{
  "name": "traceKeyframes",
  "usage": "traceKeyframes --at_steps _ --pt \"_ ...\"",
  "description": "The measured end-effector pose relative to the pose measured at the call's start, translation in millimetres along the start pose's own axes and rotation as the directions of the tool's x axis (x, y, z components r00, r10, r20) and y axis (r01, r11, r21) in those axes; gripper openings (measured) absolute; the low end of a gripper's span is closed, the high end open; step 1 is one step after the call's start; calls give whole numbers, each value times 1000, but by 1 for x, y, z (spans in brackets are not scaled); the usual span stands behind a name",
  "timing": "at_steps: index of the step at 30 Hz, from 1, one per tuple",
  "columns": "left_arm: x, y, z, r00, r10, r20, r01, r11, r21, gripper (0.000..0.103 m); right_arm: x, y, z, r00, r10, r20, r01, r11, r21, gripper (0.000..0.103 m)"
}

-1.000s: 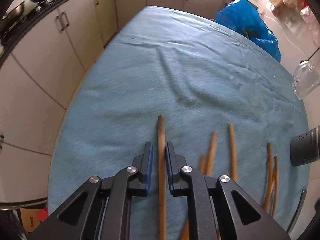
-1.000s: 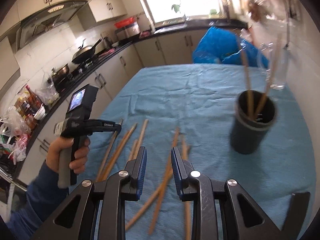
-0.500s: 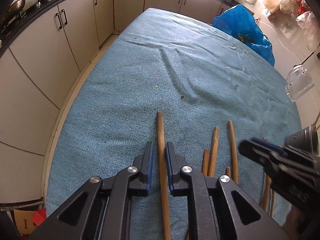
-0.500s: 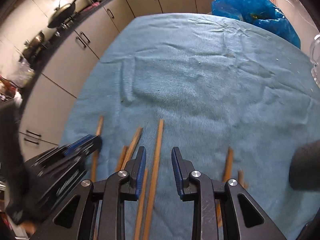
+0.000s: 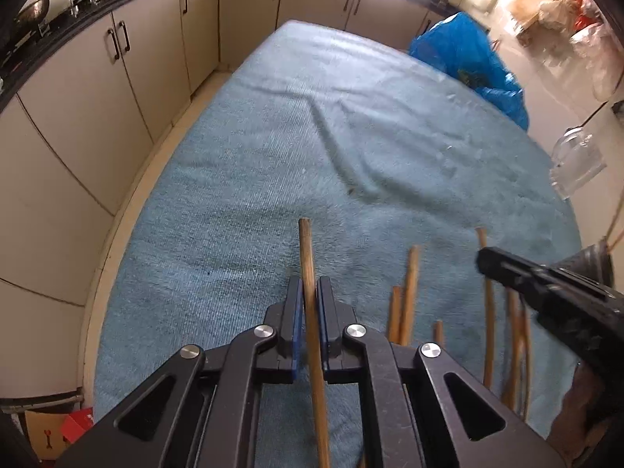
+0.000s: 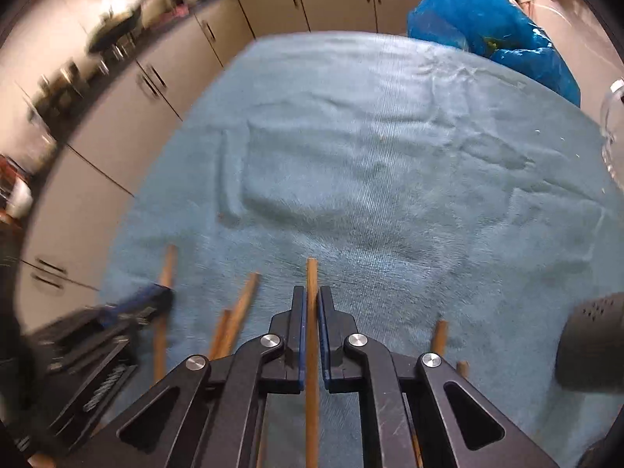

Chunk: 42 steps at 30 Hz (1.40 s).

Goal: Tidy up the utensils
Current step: 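Grasp another chopstick with the left gripper while the right gripper grasps one, then lift both held chopsticks and carry them toward the black cup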

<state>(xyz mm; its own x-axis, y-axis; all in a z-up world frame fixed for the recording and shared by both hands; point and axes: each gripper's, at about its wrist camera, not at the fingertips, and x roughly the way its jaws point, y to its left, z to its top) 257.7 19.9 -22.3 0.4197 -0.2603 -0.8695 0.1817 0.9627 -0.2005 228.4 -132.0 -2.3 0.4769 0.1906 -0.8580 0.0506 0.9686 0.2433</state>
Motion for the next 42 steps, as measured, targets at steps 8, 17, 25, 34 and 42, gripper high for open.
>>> traceKeyframes --at_steps 8,17,25,34,42 --pt "-90 -17 -16 981 -39 192 36 999 21 7 -125 9 -43 930 102 354 -78 994 -83 6" --pt "-125 -33 -27 970 2 243 -13 999 45 7 -176 20 -91 844 129 521 -60 987 -147 6" --pt "-25 -9 13 995 88 -38 -89 996 -33 10 -181 0 -91 843 152 517 -109 988 -113 6" --pt "32 -18 28 981 146 -124 -148 989 -6 32 -174 -7 -89 849 164 502 -125 986 -111 6" --pt "33 -19 30 981 176 -84 -176 984 9 7 -173 -9 -90 852 170 496 -134 985 -107 6"
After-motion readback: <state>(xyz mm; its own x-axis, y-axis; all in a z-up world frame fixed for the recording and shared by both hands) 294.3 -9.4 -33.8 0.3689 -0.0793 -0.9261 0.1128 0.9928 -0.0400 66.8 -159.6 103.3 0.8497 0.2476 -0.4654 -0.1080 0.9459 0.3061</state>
